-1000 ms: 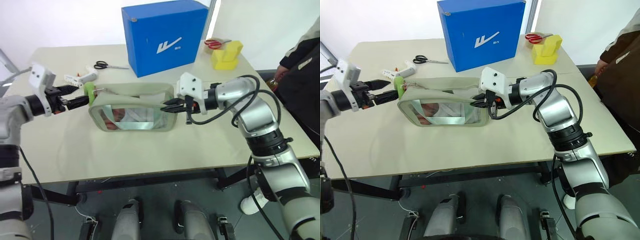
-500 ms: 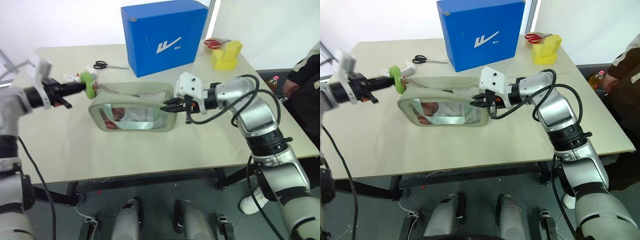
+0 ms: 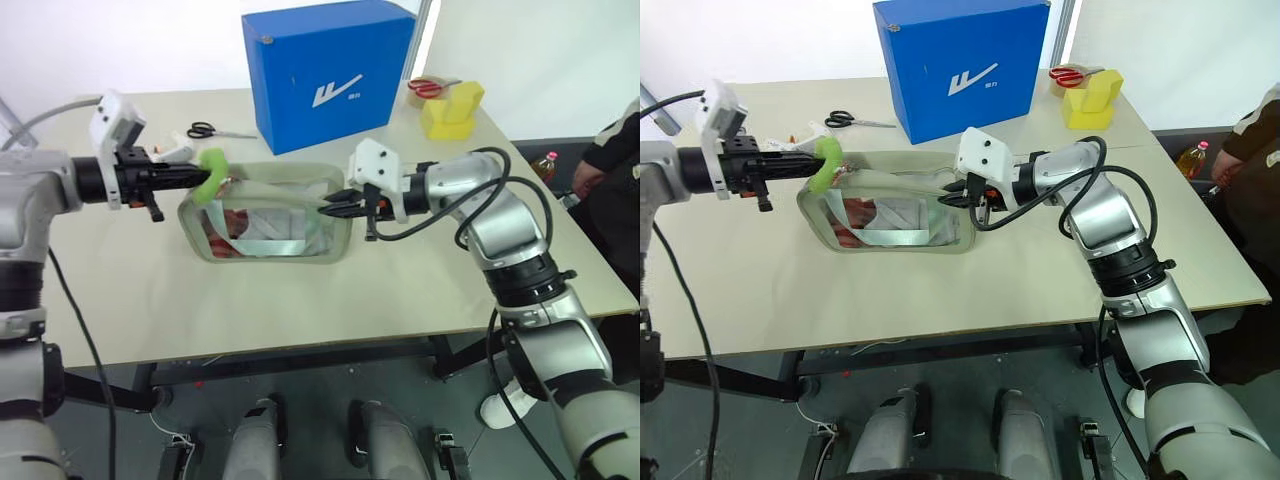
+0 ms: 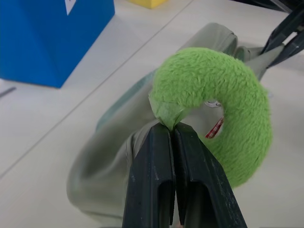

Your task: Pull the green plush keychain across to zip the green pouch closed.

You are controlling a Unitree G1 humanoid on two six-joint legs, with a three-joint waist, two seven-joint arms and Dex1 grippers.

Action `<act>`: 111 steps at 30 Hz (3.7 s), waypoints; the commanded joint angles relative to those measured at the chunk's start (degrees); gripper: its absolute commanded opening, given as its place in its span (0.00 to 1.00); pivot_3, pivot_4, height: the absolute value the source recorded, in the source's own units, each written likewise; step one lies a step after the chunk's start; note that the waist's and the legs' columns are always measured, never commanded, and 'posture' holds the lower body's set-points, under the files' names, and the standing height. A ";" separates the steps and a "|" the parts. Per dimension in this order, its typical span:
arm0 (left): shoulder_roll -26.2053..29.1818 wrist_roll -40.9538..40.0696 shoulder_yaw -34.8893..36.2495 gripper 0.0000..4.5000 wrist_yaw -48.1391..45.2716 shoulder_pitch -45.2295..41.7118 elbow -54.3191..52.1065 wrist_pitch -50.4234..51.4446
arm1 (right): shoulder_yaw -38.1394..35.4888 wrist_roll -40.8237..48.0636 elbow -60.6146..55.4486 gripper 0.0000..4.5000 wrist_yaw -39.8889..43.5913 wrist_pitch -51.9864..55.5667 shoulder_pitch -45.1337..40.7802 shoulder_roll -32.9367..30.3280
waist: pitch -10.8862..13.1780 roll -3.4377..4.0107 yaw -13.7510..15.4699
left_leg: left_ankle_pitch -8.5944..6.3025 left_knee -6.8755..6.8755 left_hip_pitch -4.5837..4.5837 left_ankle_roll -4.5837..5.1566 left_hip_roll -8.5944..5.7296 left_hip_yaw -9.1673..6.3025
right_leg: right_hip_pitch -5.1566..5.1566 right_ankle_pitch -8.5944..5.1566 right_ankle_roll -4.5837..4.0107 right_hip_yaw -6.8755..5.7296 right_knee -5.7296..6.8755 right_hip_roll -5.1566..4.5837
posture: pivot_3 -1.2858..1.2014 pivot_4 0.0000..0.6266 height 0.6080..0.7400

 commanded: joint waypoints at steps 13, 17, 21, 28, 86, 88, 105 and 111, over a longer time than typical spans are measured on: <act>0.88 1.91 0.67 0.57 -1.57 -3.85 2.08 -1.17 | 0.31 -0.14 -0.70 0.00 0.02 -1.24 -0.89 0.28 | 0.00 0.00 -0.15 | 0.01 0.06 0.00 0.01 0.00 0.00 | 0.00 0.00 0.01 0.01 0.04 0.00 | 0.52 0.24 1.00; 4.79 1.40 2.39 0.88 -2.57 -4.64 2.39 -0.38 | 0.29 -0.02 -0.61 0.00 0.09 -1.41 -1.01 0.38 | 0.00 0.00 -0.13 | 0.01 0.06 0.00 0.01 0.00 0.00 | -0.01 0.00 0.01 0.02 0.04 0.01 | 0.52 0.24 1.00; 8.38 1.16 3.63 0.88 -3.37 -3.85 2.00 -0.22 | 0.19 -0.05 -0.29 0.00 0.19 -1.74 -1.11 0.22 | 0.00 0.00 -0.10 | 0.00 0.05 -0.01 0.00 0.00 0.00 | -0.04 -0.02 0.01 0.03 0.04 0.00 | 0.52 0.24 1.00; 9.39 -1.41 3.91 0.88 -4.27 10.67 -10.54 3.16 | 0.35 -0.36 1.09 0.00 0.76 -2.61 -1.73 -0.20 | 0.00 0.00 -0.10 | -0.01 -0.01 0.02 -0.01 0.00 0.02 | -0.03 -0.01 -0.01 0.07 -0.03 0.00 | 0.52 0.24 1.00; 4.50 2.53 1.40 0.00 -0.83 13.58 -10.10 -4.27 | -0.86 -2.65 31.25 0.01 -1.92 -13.87 -22.51 19.69 | -0.01 -0.03 -0.15 | -0.01 -0.04 -0.04 -0.01 0.01 0.09 | -0.12 0.00 0.00 0.11 0.00 0.02 | 0.52 0.24 1.00; 4.36 2.53 1.27 0.00 -0.76 13.41 -10.03 -4.28 | -0.86 -2.90 31.06 0.01 -1.55 -14.20 -22.33 19.04 | -0.01 -0.03 -0.12 | -0.01 -0.04 -0.04 -0.01 0.01 0.09 | -0.12 0.00 0.00 0.11 0.00 0.03 | 0.52 0.24 1.00; 3.45 2.94 0.75 0.00 -0.40 12.23 -8.36 -5.21 | -2.70 -3.07 25.46 0.01 -1.87 -11.46 -21.59 13.12 | -0.01 -0.03 0.00 | -0.01 -0.06 -0.03 -0.01 0.01 0.10 | -0.12 0.00 0.00 0.11 0.00 0.02 | 0.52 0.24 1.00; 3.77 2.88 1.12 0.00 -0.23 12.61 -8.79 -4.98 | -3.43 -1.96 19.10 0.01 -1.10 -7.59 -19.21 10.41 | -0.01 -0.03 -0.02 | -0.01 -0.06 -0.04 -0.01 0.01 0.10 | -0.12 0.00 -0.01 0.11 -0.01 0.02 | 0.52 0.24 1.00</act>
